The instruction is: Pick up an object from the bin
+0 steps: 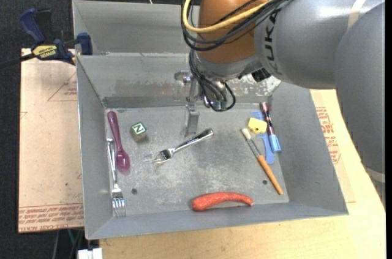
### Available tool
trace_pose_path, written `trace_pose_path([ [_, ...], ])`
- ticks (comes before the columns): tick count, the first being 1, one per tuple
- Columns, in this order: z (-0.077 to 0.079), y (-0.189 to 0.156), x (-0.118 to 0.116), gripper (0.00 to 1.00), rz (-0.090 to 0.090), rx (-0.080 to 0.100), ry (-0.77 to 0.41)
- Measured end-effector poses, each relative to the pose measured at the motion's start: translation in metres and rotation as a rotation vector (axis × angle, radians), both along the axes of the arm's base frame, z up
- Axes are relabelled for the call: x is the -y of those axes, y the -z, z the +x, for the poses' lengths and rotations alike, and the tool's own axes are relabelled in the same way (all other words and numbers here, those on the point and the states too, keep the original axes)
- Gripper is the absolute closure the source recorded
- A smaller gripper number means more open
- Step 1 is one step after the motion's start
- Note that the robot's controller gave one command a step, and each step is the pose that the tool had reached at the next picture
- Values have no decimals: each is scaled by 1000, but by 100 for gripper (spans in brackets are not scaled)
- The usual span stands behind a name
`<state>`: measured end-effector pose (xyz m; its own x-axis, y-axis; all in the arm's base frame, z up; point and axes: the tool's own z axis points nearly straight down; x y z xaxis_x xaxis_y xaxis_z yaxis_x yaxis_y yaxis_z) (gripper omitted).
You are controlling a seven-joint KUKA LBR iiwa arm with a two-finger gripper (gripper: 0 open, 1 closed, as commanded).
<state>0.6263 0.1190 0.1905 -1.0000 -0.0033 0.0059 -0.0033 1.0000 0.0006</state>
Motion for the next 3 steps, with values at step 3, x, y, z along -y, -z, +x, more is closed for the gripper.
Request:
trace_pose_path([
  [3, -20, 61, 65, 0, 3, 14, -312],
])
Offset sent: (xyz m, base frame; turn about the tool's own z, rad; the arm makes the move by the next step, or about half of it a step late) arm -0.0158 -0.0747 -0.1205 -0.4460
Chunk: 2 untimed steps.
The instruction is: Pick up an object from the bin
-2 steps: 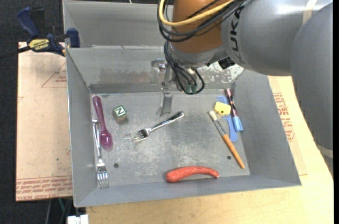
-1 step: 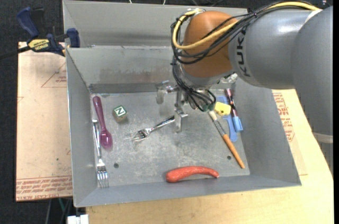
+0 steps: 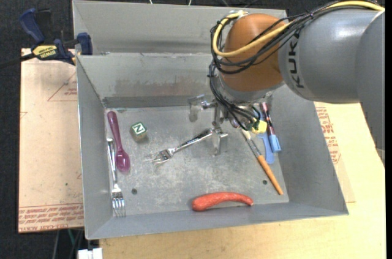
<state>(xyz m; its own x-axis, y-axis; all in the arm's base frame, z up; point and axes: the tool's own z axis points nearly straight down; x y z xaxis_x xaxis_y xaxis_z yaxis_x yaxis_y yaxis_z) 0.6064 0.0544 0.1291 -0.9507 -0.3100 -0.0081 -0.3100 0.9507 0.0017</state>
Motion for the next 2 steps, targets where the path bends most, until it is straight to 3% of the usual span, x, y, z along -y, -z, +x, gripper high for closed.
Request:
trace_pose_path([
  [1, -2, 19, -29, 0, -1, -7, -29],
  [2, 2, 59, -41, 0, -1, 4, -100],
])
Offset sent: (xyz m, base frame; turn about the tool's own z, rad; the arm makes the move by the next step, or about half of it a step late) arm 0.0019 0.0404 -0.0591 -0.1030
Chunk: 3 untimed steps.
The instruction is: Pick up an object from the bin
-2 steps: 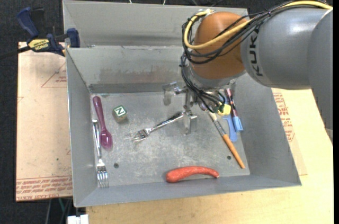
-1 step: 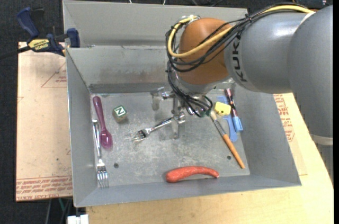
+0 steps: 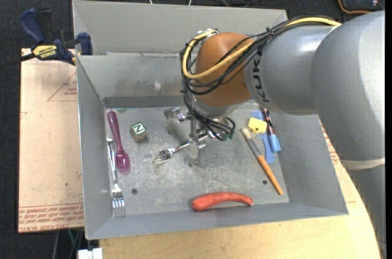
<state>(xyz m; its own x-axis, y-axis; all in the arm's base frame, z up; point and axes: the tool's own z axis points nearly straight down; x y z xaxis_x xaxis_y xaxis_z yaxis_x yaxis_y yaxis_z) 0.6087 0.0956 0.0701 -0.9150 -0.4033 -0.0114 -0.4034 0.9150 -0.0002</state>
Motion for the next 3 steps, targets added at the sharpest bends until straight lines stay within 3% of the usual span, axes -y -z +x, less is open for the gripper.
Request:
trace_pose_path([
  [1, 1, -1, -1, 100, 0, -1, -24],
  [2, 1, -1, -1, 100, 0, -2, -30],
  [3, 0, -28, -1, 100, 0, -5, -28],
])
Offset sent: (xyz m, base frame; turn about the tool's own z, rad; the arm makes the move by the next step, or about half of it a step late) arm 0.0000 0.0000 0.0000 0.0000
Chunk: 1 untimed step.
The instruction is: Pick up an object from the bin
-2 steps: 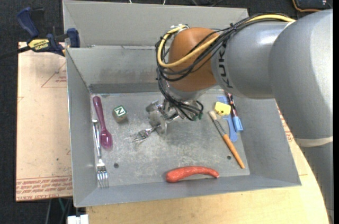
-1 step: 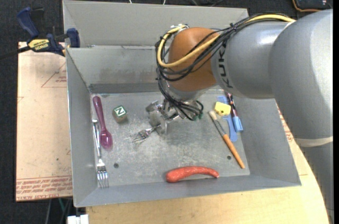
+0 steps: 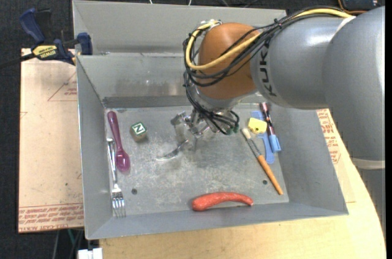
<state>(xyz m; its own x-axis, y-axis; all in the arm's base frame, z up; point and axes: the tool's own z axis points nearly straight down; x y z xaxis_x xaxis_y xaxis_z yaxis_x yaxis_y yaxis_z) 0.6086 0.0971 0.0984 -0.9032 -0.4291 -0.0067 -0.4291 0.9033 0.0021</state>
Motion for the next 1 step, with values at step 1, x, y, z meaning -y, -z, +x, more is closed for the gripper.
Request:
trace_pose_path([
  [1, 1, -16, -1, 100, 1, 4, 1],
])
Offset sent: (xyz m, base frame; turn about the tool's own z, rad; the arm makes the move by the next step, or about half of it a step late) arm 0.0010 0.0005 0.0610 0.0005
